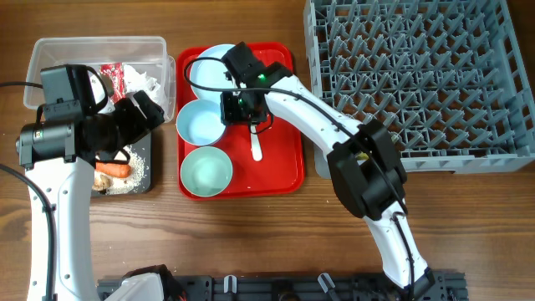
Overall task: Sort waste into correct bins and load items into the dishwasher rack
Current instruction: 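Reach the right gripper to the blue bowl and lift it, then carry the blue bowl right and set it upright in the rack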
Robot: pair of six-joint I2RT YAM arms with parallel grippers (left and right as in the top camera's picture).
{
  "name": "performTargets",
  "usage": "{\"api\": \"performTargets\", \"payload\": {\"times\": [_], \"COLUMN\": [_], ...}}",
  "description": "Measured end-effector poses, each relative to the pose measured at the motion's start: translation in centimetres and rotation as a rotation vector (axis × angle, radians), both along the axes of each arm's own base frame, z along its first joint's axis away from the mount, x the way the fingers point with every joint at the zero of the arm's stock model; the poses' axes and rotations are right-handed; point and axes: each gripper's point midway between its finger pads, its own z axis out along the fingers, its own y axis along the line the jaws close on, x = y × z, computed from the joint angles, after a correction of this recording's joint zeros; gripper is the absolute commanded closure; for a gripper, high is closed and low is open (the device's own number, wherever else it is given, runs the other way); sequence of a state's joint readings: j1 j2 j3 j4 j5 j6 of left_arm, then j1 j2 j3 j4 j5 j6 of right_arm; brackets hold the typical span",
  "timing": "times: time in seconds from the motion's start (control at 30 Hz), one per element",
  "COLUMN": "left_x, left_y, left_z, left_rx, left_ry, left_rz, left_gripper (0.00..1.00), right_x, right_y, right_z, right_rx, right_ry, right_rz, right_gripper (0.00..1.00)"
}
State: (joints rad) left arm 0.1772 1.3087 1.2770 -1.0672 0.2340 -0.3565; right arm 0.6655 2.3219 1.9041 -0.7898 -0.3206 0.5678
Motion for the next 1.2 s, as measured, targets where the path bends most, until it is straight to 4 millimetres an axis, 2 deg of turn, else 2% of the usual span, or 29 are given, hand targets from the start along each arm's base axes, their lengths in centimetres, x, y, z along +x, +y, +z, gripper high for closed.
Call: {"api": "performTargets", "payload": {"times": [0.03,0.1,0.17,0.47,0.53,0.6,0.67,0.7,0.73,0.77,0.87,0.93,1.03,1.1,1.17,1.2], "left_x": [0.0,0.0,0.0,0.0,0.0,0.0,0.0,0.0,0.0,0.0,0.0,0.0,0.0,0.0,-0.1,0.0], "left_y": [0.0,0.0,0.0,0.0,0.0,0.0,0.0,0.0,0.0,0.0,0.0,0.0,0.0,0.0,0.0,0.0], "left_z": [0.0,0.0,0.0,0.0,0.0,0.0,0.0,0.0,0.0,0.0,0.0,0.0,0.0,0.0,-0.1,0.0], "left_rx": [0.000,0.000,0.000,0.000,0.000,0.000,0.000,0.000,0.000,0.000,0.000,0.000,0.000,0.000,-0.001,0.000], "left_ry": [0.000,0.000,0.000,0.000,0.000,0.000,0.001,0.001,0.001,0.000,0.001,0.000,0.002,0.002,0.005,0.000], "left_rz": [0.000,0.000,0.000,0.000,0.000,0.000,0.000,0.000,0.000,0.000,0.000,0.000,0.000,0.000,0.000,0.000], "left_gripper": [0.00,0.00,0.00,0.00,0.00,0.00,0.00,0.00,0.00,0.00,0.00,0.00,0.00,0.00,0.00,0.00], "right_x": [0.0,0.0,-0.1,-0.2,-0.1,0.4,1.2,1.6,1.8,2.4,4.1,5.9,6.9,8.2,11.0,12.4], "right_y": [0.2,0.6,0.7,-0.2,-1.2,-2.3,-4.6,-5.7,-6.5,-8.8,-14.8,-22.4,-28.7,-30.4,-30.5,-30.4], "right_z": [-0.5,-1.3,-1.6,-1.5,0.1,3.0,8.0,9.8,10.4,12.8,17.1,21.2,24.0,26.2,28.3,28.4], "right_rx": [0.000,0.000,-0.003,-0.025,-0.030,-0.015,0.009,0.015,-0.001,-0.005,-0.101,-0.343,-0.649,-0.744,-0.820,-0.863], "right_ry": [0.001,0.003,0.008,0.022,0.015,-0.016,-0.082,-0.111,-0.130,-0.169,-0.302,-0.502,-0.671,-0.790,-0.936,-0.975], "right_rz": [0.000,0.001,-0.002,-0.003,-0.004,-0.019,-0.046,-0.065,-0.075,-0.115,-0.243,-0.439,-0.621,-0.703,-0.714,-0.686], "right_gripper": [0.69,0.88,0.96,0.96,0.96,0.96,0.96,0.95,0.96,0.96,0.95,0.96,0.96,0.96,0.96,0.96]}}
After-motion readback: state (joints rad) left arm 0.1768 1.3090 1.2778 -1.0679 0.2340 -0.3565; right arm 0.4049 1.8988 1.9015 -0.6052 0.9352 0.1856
